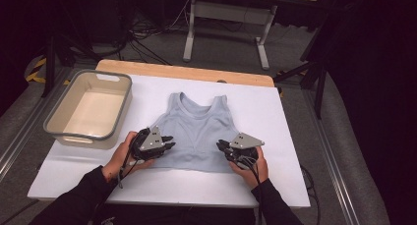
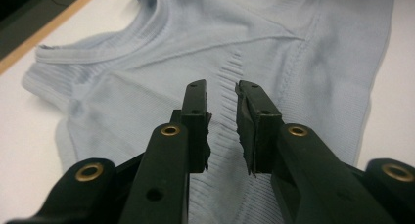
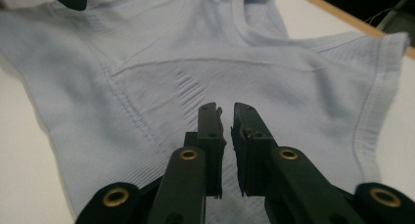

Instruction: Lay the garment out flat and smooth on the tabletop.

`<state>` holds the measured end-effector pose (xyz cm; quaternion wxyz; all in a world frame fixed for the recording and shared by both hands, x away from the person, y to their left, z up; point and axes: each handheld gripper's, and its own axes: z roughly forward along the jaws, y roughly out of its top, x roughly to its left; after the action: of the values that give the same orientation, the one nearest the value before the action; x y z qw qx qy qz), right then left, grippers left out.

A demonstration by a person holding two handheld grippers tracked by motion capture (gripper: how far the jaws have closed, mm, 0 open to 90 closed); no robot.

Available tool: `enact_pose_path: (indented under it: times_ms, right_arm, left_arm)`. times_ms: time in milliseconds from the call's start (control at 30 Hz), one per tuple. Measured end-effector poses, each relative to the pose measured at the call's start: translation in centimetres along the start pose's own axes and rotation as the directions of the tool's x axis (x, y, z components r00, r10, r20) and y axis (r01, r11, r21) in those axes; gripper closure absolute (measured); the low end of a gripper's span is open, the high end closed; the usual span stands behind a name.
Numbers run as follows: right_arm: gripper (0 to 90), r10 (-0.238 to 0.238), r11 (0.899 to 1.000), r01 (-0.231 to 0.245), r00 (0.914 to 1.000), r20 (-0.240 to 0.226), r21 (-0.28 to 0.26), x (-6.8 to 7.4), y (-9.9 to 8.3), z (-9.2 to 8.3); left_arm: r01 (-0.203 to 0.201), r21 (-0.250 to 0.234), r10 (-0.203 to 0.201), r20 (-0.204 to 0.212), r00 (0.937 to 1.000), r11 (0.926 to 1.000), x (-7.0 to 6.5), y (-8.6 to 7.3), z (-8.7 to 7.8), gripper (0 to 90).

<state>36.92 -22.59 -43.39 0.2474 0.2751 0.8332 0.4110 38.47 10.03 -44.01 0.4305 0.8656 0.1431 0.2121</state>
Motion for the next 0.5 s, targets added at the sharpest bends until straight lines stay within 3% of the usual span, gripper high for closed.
enact_pose_path:
  times_ms: [233, 333, 500]
  right_arm:
    - [78.4, 0.012, 0.998, -0.01, 0.9992, 0.037, -0.063, -0.5, 0.3, -1.0]
    - [74.9, 0.022, 0.996, -0.017, 0.9985, 0.051, -0.09, -0.7, 0.3, -1.4]
    - [68.7, 0.03, 0.993, -0.022, 0.9974, 0.065, -0.117, -0.9, 0.4, -1.8]
  left_arm:
    - [-0.02, -0.037, 0.02, -0.016, 0.9997, 0.9991, 0.0, 0.3, -0.7, 69.5]
    - [-0.024, -0.049, 0.022, -0.032, 0.9992, 0.9985, 0.0, 0.3, -0.9, 63.0]
    - [-0.001, -0.077, -0.003, -0.051, 0.9987, 0.997, 0.2, 0.2, -1.3, 55.5]
